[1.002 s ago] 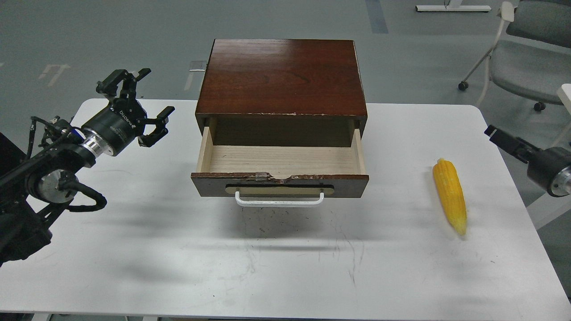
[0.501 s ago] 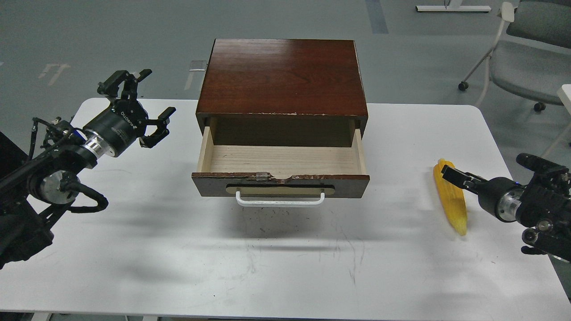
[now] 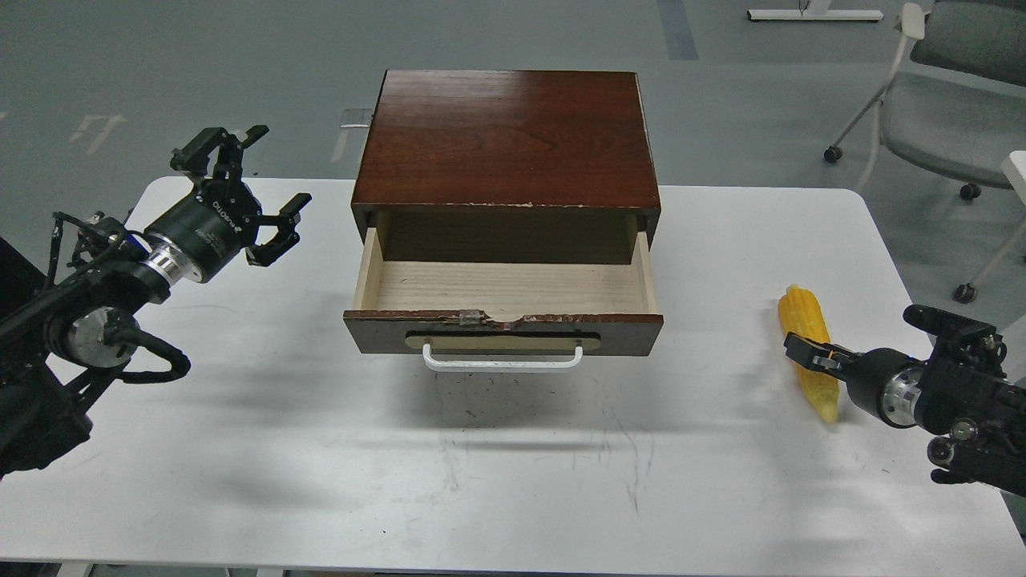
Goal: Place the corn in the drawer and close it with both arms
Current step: 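Close the right gripper on the corn and lift it, then carry the corn over the open drawer and release it inside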
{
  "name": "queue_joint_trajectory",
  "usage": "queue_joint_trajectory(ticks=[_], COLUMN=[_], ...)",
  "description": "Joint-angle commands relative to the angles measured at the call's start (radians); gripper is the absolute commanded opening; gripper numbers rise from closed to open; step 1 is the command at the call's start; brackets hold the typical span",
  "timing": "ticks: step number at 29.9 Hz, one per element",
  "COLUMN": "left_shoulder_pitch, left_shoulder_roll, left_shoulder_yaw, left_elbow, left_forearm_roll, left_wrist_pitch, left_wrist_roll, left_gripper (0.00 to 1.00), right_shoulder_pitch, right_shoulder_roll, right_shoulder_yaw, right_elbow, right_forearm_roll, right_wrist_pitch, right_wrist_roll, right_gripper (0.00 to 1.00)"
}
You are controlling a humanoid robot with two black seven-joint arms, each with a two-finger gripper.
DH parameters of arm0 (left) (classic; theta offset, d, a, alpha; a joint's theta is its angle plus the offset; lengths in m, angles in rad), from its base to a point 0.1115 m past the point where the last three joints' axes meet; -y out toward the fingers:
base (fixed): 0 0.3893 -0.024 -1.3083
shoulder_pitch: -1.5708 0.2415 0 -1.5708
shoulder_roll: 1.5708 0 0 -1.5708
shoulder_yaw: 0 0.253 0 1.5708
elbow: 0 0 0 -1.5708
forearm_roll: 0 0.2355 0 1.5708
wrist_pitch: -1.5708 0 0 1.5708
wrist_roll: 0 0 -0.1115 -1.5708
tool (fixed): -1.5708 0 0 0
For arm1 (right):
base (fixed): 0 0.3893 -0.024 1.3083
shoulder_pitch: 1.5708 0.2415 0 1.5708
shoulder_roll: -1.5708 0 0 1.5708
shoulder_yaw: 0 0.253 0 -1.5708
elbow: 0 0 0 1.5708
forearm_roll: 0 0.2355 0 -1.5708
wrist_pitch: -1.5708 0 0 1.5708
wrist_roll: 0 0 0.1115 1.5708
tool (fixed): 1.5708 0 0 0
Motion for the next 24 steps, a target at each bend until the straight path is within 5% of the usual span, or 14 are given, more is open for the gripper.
queue_joint_trajectory(ticks=[1, 8, 12, 18, 20, 24], left_shoulder_pitch=[-0.001, -0.001, -0.001, -0.003, -0.003, -0.003], left_shoulder_roll=[0.006, 0.007, 0.003, 0.001, -0.001, -0.002], left_shoulder_yaw=[-0.001, 0.001, 0.001, 0.002, 0.002, 0.002], left_elbow=[0.000, 0.000, 0.000, 0.000, 0.000, 0.000], left_forearm_roll=[0.000, 0.000, 0.000, 0.000, 0.000, 0.000], left_wrist_pitch=[0.000, 0.000, 0.000, 0.000, 0.000, 0.000], left_wrist_roll=[0.000, 0.000, 0.000, -0.001, -0.001, -0.001], left_gripper=[0.98, 0.98, 0.98, 0.98, 0.98, 0.98], right_shoulder_pitch=[0.005, 0.114, 0.242, 0.462, 0.523, 0.582], right_shoulder_roll=[-0.001, -0.016, -0.059, -0.080, -0.074, -0.067], right_shoulder_yaw=[-0.003, -0.005, -0.002, -0.003, -0.003, -0.002], right_elbow=[0.000, 0.020, 0.086, 0.169, 0.166, 0.166], right_forearm_roll=[0.012, -0.004, -0.048, -0.370, -0.578, -0.769], right_wrist_pitch=[0.008, 0.018, 0.017, 0.014, 0.012, 0.011], right_wrist_roll=[-0.003, -0.003, 0.040, 0.224, 0.336, 0.428], right_gripper=[0.00, 0.00, 0.00, 0.00, 0.00, 0.00])
